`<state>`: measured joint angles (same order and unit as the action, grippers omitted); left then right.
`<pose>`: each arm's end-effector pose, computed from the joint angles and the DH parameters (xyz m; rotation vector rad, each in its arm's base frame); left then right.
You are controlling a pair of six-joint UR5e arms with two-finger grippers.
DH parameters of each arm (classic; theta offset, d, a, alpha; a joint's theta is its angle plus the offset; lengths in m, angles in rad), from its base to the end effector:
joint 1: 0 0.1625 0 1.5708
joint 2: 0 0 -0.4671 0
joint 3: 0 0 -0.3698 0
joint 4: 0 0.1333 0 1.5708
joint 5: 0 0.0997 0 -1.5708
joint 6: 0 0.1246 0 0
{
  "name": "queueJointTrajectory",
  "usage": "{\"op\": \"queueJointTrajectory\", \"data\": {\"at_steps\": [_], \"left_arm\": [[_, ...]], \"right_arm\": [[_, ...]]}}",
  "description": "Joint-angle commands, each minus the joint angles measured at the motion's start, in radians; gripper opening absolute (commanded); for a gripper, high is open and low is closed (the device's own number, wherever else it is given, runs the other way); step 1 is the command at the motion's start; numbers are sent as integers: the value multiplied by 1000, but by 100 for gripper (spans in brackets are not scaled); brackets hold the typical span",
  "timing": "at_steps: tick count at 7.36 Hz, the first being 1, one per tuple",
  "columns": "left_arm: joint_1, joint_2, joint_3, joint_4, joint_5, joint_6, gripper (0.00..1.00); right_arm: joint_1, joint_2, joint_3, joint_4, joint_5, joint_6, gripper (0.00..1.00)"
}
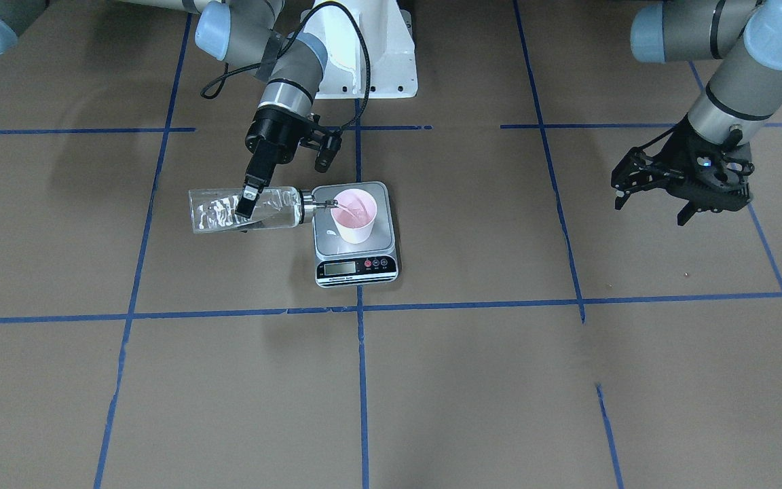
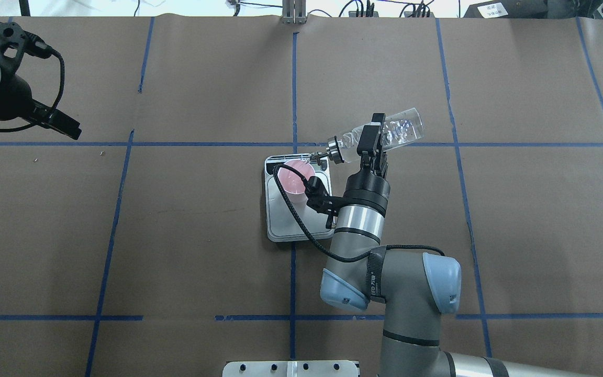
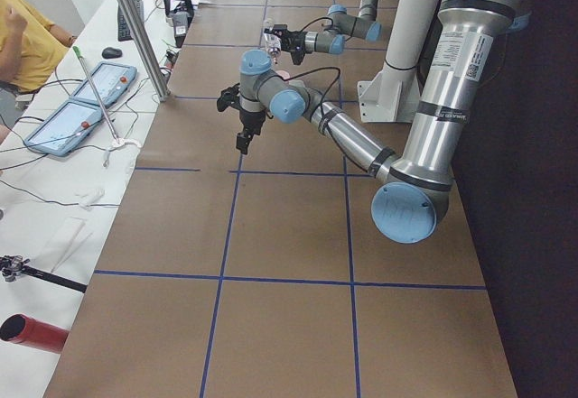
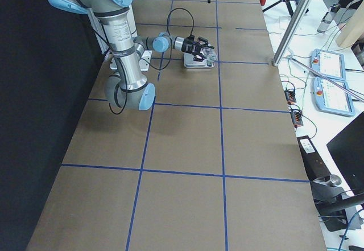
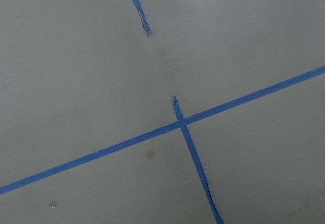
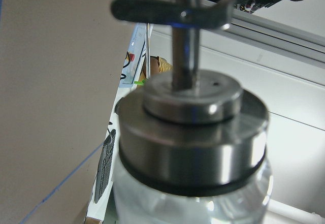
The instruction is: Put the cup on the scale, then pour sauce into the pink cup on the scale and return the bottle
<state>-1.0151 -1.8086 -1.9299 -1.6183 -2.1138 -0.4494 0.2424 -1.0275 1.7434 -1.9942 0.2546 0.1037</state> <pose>0.2367 -0.5118 0.4340 0.2989 0.7633 0.2752 -0.5458 -0.3965 0.3209 1.0820 0.8510 -0.8424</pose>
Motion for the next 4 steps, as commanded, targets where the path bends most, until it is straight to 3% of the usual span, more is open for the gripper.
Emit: {"op": "queueJointTrajectory", "data": {"at_steps": [1, 4], "left_arm": [[0, 0, 0, 0, -2, 0, 100], [1, 0, 2, 0, 0, -2, 100]], "right_arm": [[0, 3, 4, 0, -3, -19, 0], [3, 0, 11, 14, 2, -7, 0]]}}
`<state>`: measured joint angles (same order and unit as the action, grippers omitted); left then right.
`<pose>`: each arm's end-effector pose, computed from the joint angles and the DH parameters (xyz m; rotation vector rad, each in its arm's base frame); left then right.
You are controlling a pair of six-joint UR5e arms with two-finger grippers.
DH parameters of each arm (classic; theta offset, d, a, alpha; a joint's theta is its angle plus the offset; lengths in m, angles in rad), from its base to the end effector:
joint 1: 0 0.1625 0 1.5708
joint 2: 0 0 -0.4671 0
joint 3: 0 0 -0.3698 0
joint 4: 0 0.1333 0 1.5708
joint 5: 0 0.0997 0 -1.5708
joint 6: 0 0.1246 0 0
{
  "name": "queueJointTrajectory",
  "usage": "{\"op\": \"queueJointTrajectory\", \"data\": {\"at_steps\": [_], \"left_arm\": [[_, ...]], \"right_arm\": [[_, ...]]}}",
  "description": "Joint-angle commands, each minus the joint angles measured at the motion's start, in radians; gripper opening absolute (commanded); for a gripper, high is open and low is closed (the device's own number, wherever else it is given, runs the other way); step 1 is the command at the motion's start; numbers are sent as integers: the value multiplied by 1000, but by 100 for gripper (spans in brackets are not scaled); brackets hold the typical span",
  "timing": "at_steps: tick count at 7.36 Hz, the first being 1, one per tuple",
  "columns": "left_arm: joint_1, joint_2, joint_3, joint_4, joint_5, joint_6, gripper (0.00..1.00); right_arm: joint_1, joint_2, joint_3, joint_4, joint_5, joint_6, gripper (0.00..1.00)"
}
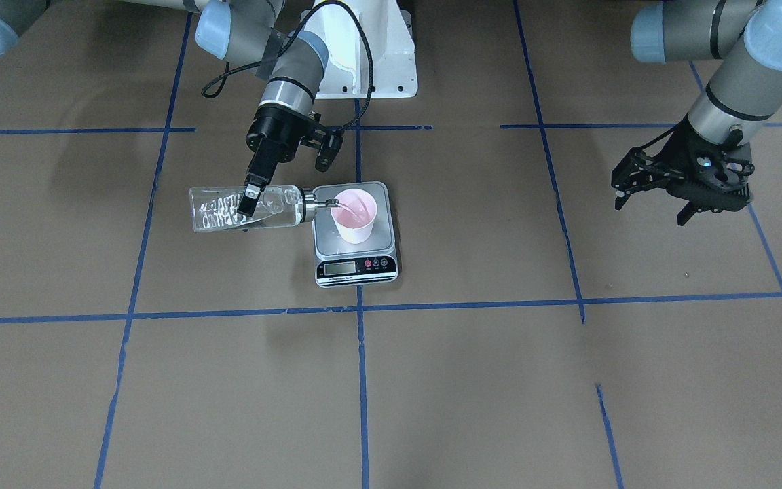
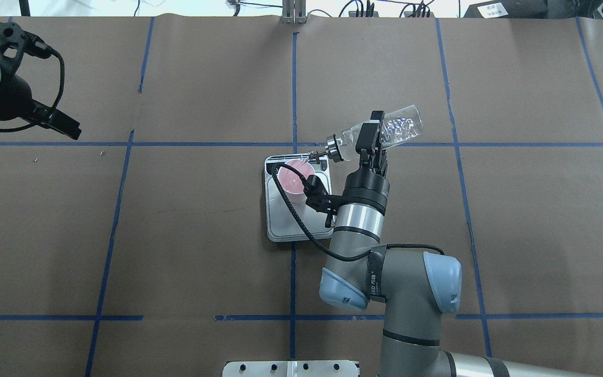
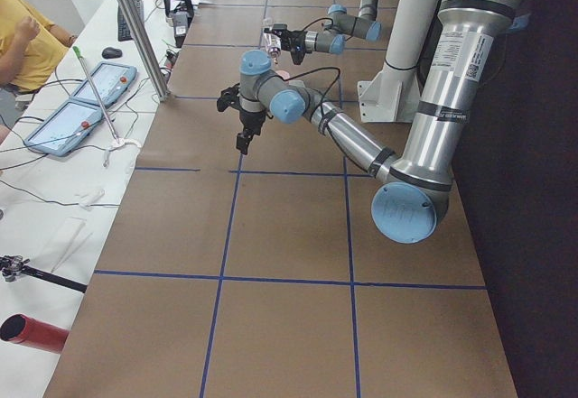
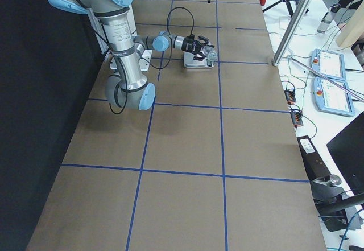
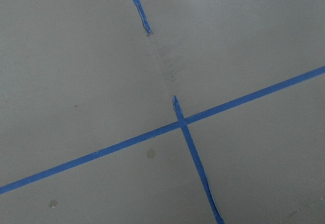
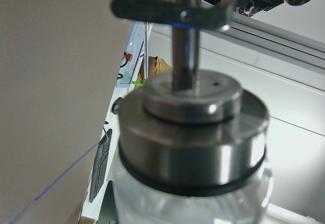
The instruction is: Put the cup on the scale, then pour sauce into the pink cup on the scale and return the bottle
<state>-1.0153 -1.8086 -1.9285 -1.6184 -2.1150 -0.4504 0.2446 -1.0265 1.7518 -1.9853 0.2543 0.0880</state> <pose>0.2368 -0.5120 0.4345 0.2968 0.7638 0.2741 -0.5431 -0.3972 0.3161 1.0855 0.8491 -0.8413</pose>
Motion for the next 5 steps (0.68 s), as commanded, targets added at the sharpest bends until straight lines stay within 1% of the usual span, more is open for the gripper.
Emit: {"op": "queueJointTrajectory", "data": {"at_steps": [1, 2, 3, 4, 5], "left_arm": [[0, 0, 0, 0, 1, -1, 100], [1, 0, 0, 0, 1, -1, 100], [1, 0, 2, 0, 1, -1, 100], [0, -2, 0, 0, 1, -2, 100], [1, -2, 0, 0, 1, -2, 100]], "right_arm": [[2, -6, 12, 16, 5, 22, 0], [4, -17, 30, 55, 10, 50, 0], [1, -42, 26, 113, 26, 140, 0], [1, -67, 26, 131, 54, 277, 0], [-11, -69, 25, 131, 65, 420, 0]]}}
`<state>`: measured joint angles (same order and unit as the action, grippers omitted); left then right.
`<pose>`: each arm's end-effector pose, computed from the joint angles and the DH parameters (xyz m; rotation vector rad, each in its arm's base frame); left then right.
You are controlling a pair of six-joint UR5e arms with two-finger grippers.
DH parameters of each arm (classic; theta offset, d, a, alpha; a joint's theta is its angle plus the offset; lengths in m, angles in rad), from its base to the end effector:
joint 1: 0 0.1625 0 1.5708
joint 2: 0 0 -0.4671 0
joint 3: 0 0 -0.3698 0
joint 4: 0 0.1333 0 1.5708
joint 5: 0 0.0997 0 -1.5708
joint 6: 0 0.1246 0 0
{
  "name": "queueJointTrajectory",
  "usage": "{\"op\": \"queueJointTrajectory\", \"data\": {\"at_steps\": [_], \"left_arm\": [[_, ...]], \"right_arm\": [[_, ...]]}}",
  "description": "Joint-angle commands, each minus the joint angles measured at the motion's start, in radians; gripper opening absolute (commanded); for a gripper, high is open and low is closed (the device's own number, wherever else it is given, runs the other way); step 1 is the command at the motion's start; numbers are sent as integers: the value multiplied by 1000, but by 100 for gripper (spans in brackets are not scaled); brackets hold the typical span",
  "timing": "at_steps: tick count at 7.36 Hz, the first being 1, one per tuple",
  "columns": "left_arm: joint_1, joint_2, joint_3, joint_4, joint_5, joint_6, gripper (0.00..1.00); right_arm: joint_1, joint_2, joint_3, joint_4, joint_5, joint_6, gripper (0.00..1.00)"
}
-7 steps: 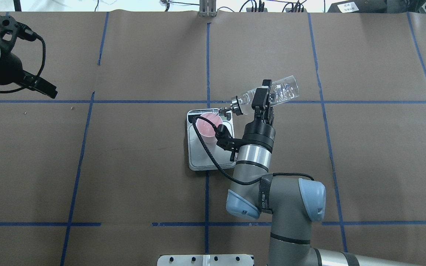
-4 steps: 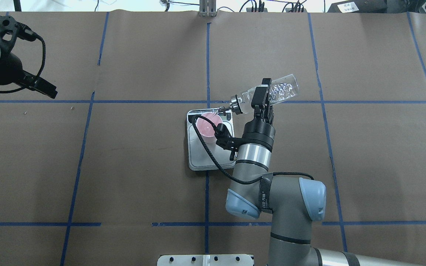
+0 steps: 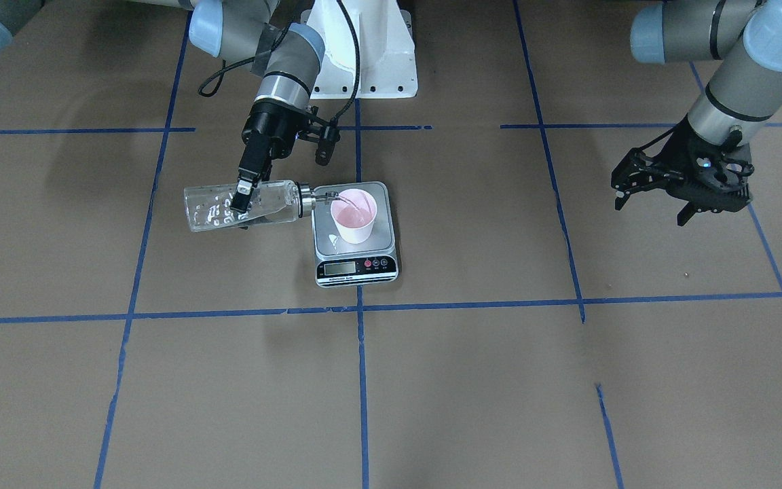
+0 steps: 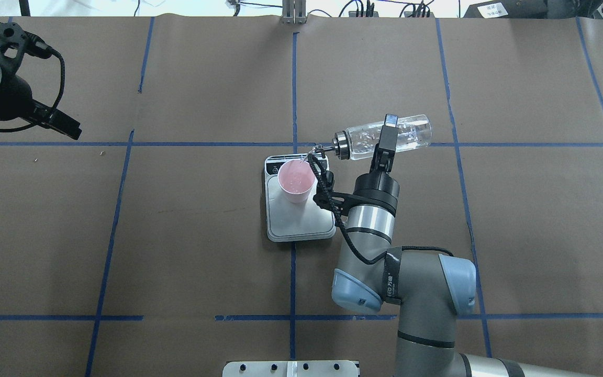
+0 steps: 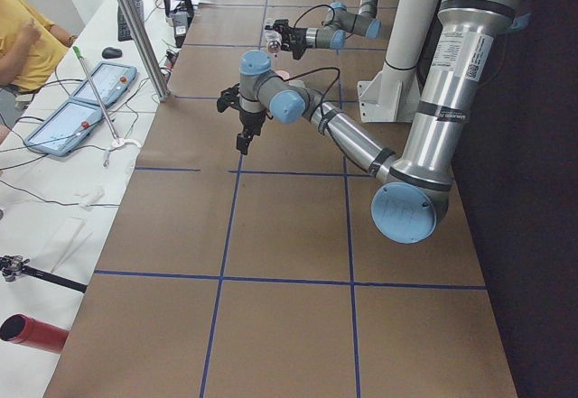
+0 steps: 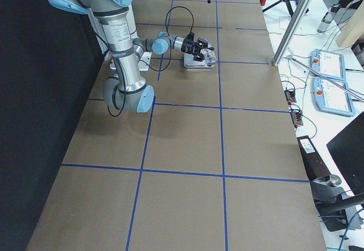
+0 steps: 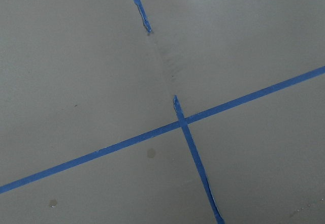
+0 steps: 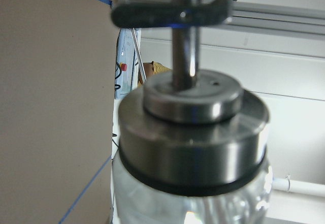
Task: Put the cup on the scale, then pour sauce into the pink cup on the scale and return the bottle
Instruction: 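Turn the bottle upright and carry it back with the right gripper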
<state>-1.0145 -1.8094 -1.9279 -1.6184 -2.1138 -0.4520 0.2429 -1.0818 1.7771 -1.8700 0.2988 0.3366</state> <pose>0.2373 -0.5122 0.4344 0.2966 0.7633 0.2730 -0.5309 -0.3916 0.3333 1.1742 0.6011 -0.5953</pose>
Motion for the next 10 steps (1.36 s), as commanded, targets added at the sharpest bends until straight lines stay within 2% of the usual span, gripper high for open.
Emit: {"op": "queueJointTrajectory", "data": {"at_steps": [1, 2, 3, 5, 6, 7, 9, 10], "left_arm": [[-1, -1, 0, 0, 0, -1, 100], [-1, -1, 0, 0, 0, -1, 100], [-1, -2, 0, 0, 0, -1, 100], [-1, -2, 0, 0, 0, -1, 100], [-1, -1, 0, 0, 0, -1, 100], [-1, -1, 0, 0, -2, -1, 100], [-1, -1, 0, 2, 0, -1, 100], [-2, -1, 0, 2, 0, -1, 100]], "right_arm": [[-23, -13, -1, 17, 26, 282, 0], [-31, -6, 1, 75, 69, 421, 0], [-33, -12, 1, 206, 118, 541, 0], [-25, -81, 1, 505, 204, 594, 0], [-20, -119, 1, 593, 209, 632, 0], [-5, -144, 1, 597, 242, 776, 0], [18, -255, 49, 621, 266, 878, 0], [19, -330, 59, 752, 299, 960, 0]]}}
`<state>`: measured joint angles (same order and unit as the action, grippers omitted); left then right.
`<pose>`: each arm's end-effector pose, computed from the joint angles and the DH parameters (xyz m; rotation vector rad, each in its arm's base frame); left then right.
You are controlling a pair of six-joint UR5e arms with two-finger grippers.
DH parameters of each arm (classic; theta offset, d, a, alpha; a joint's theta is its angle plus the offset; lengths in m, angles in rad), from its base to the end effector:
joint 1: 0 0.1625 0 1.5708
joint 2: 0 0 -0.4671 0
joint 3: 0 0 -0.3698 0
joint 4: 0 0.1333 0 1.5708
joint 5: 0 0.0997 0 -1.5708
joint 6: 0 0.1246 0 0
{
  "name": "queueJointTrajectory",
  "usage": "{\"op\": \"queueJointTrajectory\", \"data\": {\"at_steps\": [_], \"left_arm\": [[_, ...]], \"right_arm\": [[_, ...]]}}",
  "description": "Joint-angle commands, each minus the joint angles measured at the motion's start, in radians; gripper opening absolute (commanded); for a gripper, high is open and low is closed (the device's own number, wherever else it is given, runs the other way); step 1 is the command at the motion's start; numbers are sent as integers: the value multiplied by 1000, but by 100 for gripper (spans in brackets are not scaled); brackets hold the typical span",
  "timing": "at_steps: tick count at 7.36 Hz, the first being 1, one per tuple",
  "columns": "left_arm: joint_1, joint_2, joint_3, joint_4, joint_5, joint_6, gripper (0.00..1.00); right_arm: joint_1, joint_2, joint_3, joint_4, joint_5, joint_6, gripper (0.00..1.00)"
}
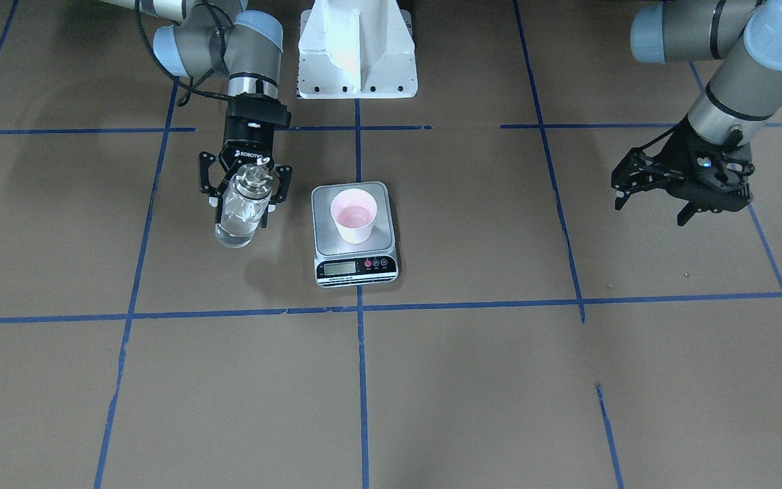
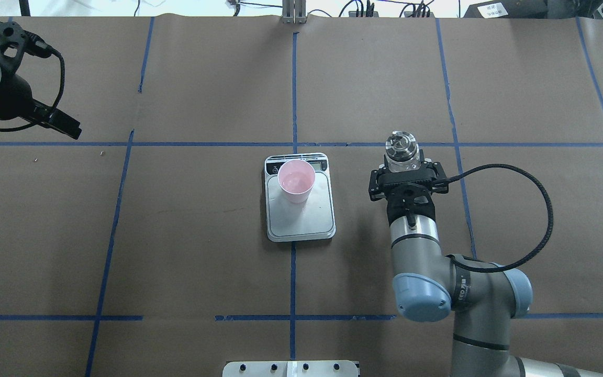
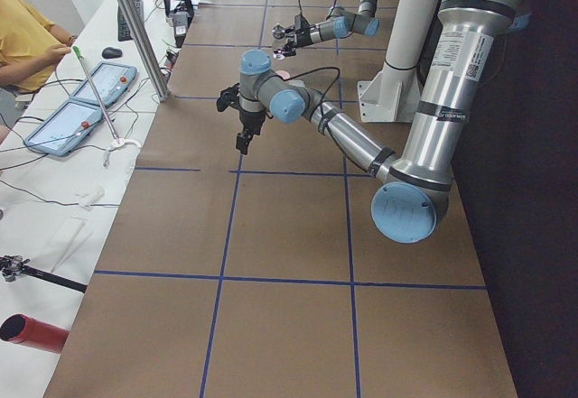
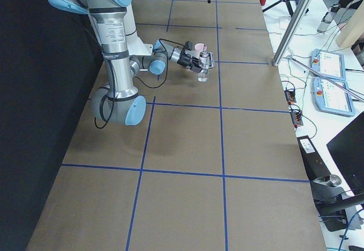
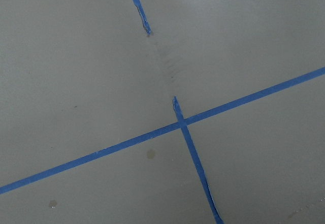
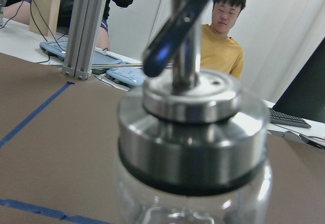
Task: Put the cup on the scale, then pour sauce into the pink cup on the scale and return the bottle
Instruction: 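Turn the bottle upright and carry it back with the right gripper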
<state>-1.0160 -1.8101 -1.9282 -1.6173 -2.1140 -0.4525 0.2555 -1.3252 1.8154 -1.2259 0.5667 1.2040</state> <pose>0.2366 -0.5126 0.4340 0.2968 0.7632 0.2712 -0.4780 -0.3713 0.4125 1.1272 -0.4353 0.3211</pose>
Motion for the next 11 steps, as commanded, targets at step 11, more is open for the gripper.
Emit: {"op": "queueJointTrajectory", "data": {"at_steps": [11], "left_arm": [[-12, -5, -9, 4, 0, -2, 100]], "right_arm": [[4, -230, -56, 292, 53, 215, 0]]}}
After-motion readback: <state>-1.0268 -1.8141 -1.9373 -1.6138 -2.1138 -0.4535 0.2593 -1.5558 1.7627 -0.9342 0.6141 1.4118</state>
